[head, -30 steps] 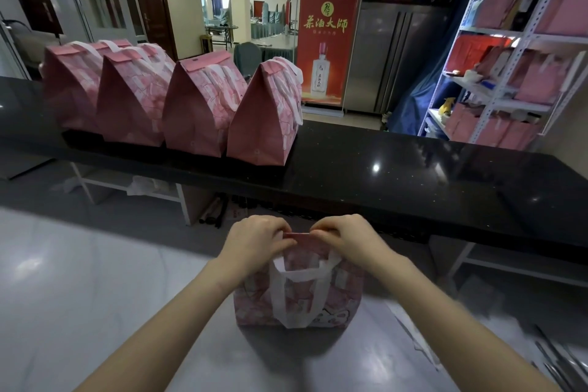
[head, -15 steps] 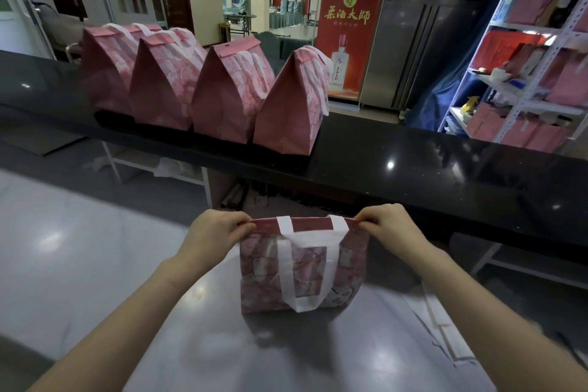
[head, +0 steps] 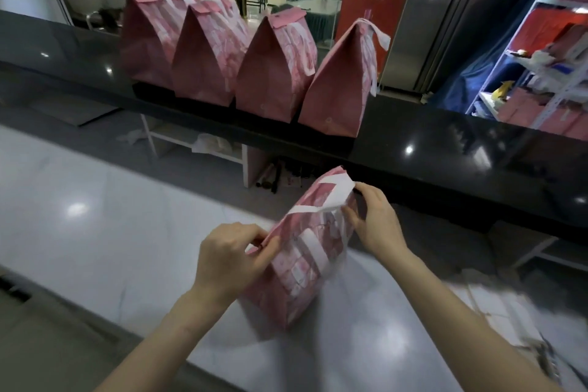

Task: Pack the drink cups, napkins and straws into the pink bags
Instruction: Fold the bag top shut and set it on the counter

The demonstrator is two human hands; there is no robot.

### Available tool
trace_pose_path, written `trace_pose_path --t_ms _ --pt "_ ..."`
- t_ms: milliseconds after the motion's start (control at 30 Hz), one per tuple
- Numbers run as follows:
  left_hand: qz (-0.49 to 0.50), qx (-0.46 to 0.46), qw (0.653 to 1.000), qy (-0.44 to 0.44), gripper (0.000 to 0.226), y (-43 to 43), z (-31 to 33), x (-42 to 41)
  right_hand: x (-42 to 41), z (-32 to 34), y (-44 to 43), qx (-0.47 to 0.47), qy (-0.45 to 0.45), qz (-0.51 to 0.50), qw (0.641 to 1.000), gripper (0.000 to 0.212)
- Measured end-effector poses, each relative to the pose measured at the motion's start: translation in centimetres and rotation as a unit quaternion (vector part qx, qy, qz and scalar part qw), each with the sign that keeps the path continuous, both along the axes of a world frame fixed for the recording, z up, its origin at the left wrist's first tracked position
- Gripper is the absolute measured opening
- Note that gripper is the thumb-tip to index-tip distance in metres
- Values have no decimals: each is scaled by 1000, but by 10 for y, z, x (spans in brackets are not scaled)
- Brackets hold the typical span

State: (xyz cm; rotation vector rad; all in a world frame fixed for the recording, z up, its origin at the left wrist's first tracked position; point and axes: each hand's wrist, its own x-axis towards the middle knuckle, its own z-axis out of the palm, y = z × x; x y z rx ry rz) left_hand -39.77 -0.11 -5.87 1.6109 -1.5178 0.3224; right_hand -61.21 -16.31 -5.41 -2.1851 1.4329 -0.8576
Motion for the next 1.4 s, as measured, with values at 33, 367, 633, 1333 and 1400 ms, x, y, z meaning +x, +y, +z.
trace_pose_path --t_ms 33,367,633,1333,1400 --pt "-5 3 1000 7 29 2 0 -6 -4 -3 8 2 0 -6 1000 53" --pt "55 52 996 55 31 39 18 -79 -54 -18 111 63 -6 91 994 34" --pt "85 57 990 99 25 87 18 -124 -76 -40 190 140 1 162 977 69" --pt "-16 239 918 316 82 122 -71 -46 1 -63 202 152 -98 159 970 101" --pt "33 212 928 305 76 126 -71 -19 31 -57 206 144 -86 173 970 98"
